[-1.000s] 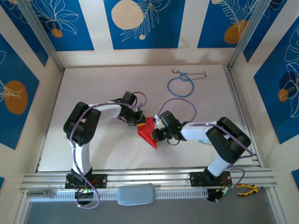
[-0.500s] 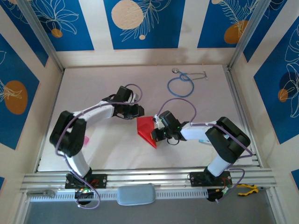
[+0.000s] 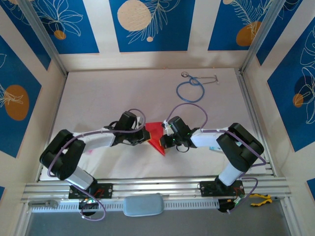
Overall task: Fold a paper plane with a square sheet of paper (pick it up from the middle)
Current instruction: Third fold the triangle at the center of the table.
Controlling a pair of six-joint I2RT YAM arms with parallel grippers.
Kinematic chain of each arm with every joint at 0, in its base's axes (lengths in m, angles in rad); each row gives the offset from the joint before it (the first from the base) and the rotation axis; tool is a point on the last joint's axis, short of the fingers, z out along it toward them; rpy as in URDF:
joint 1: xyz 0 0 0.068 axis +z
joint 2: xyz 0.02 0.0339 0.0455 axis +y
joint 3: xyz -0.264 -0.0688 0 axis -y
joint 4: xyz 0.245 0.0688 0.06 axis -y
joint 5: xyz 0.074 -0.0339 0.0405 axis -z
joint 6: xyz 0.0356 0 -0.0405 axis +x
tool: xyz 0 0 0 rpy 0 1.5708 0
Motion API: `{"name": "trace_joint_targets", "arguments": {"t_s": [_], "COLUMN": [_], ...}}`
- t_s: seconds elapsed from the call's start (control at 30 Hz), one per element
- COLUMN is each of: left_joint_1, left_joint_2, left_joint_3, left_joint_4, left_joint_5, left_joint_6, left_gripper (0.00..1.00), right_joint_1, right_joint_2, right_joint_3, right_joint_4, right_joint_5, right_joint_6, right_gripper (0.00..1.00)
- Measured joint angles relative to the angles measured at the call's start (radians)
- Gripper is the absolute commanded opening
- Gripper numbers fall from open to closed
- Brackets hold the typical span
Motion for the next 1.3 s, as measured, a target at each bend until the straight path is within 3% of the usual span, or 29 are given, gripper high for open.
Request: {"name": "trace_joint_targets", "arguments": {"t_s": [0.33, 0.47, 1.3], "left_joint_1": [-0.031, -0.036, -0.040], "left_joint_2": [0.056, 0.092, 0.126], "left_joint_3": [-0.042, -0.043, -0.058], "left_joint_4": [0.211, 0.238, 0.323], "left_joint_5": [0.000, 0.001, 0.008], "left_joint_6": [-0.117, -0.130, -0.176], "left_gripper": [0.04, 0.00, 0.00], "right_joint_1": [-0.005, -0.005, -0.005], "right_joint_2": [0.002, 0.002, 0.002], "right_joint_3": [0.000, 0.000, 0.000], "right_joint_4": [0.001, 0.002, 0.002], "right_joint_5": [0.000, 0.000, 0.000], "right_joint_6": [0.003, 0.008, 0.008], "right_gripper": [0.00, 0.00, 0.00]}}
